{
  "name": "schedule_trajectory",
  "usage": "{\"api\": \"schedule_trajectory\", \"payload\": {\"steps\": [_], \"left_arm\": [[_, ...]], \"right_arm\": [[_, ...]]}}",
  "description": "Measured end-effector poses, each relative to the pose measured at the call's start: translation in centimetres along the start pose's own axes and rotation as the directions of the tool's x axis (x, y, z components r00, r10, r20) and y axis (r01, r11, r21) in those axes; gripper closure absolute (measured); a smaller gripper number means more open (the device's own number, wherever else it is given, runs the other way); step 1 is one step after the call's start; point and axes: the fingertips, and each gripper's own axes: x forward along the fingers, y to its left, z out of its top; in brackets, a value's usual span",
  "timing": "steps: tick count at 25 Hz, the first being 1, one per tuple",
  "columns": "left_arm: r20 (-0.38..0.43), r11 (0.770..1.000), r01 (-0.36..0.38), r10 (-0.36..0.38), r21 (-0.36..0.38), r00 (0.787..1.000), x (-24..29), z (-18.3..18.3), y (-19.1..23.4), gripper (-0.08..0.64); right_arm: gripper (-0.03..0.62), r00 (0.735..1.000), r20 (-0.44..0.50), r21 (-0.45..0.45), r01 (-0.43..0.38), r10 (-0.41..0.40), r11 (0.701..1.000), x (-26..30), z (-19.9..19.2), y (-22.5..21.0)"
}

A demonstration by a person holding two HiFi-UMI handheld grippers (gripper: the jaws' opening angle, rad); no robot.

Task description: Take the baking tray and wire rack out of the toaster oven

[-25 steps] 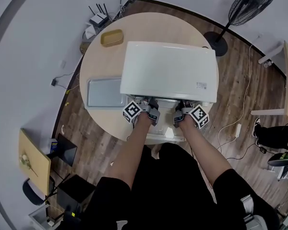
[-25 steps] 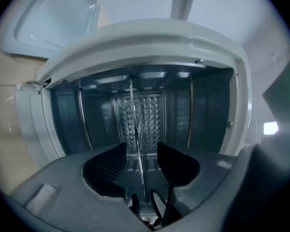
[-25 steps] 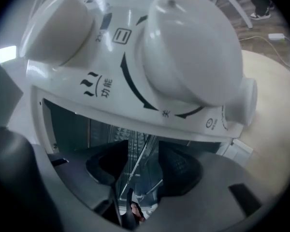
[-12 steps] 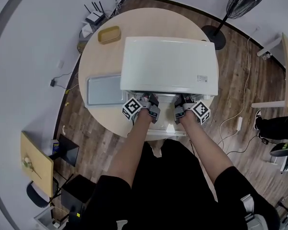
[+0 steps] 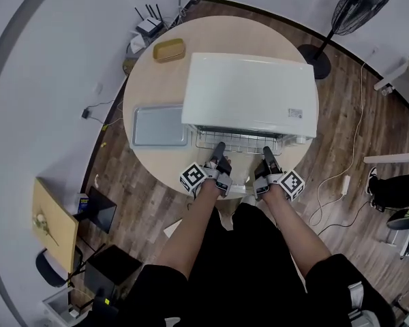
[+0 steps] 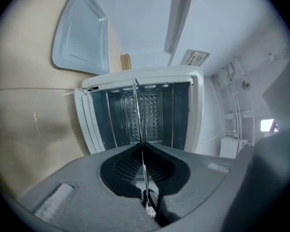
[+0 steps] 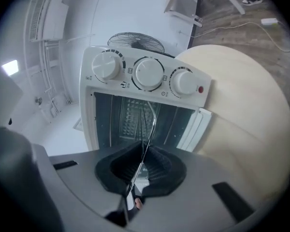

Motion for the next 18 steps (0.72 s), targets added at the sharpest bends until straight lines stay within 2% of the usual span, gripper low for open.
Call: {"api": "schedule_trajectory", "payload": {"steps": [4, 6, 11, 15, 18], "left_arm": [[0.038, 1.0, 0.001, -0.002, 0.021, 0.999, -2.7, -1.3, -0.6, 0.535], [0.05, 1.0, -0.005, 0.004, 0.017, 0.999, -4.2, -2.0, -0.7, 0.535], [0.017, 0.999, -0.027, 0.026, 0.039, 1.0, -8.0, -4.0, -0.9, 0.535], [0.02, 1.0, -0.013, 0.013, 0.007, 1.0, -10.6, -5.6, -0.9, 0.534], [-0.036, 0.999, 0.002, -0.003, -0.048, 0.999, -12.0, -7.5, -1.4, 0.534]], "right_arm": [[0.58, 0.999, -0.036, -0.055, -0.037, 0.035, 0.998, -2.6, -1.3, 0.5], [0.58, 0.999, -0.034, -0.082, -0.025, 0.023, 0.996, -4.2, -1.8, 0.4], [0.58, 0.997, -0.061, -0.097, -0.046, 0.04, 0.994, -7.6, -3.8, 1.0], [0.58, 0.997, -0.076, -0.115, -0.041, 0.032, 0.993, -9.9, -4.8, 1.1], [0.58, 0.995, -0.093, -0.149, -0.032, 0.018, 0.988, -11.8, -5.2, 1.3]]}}
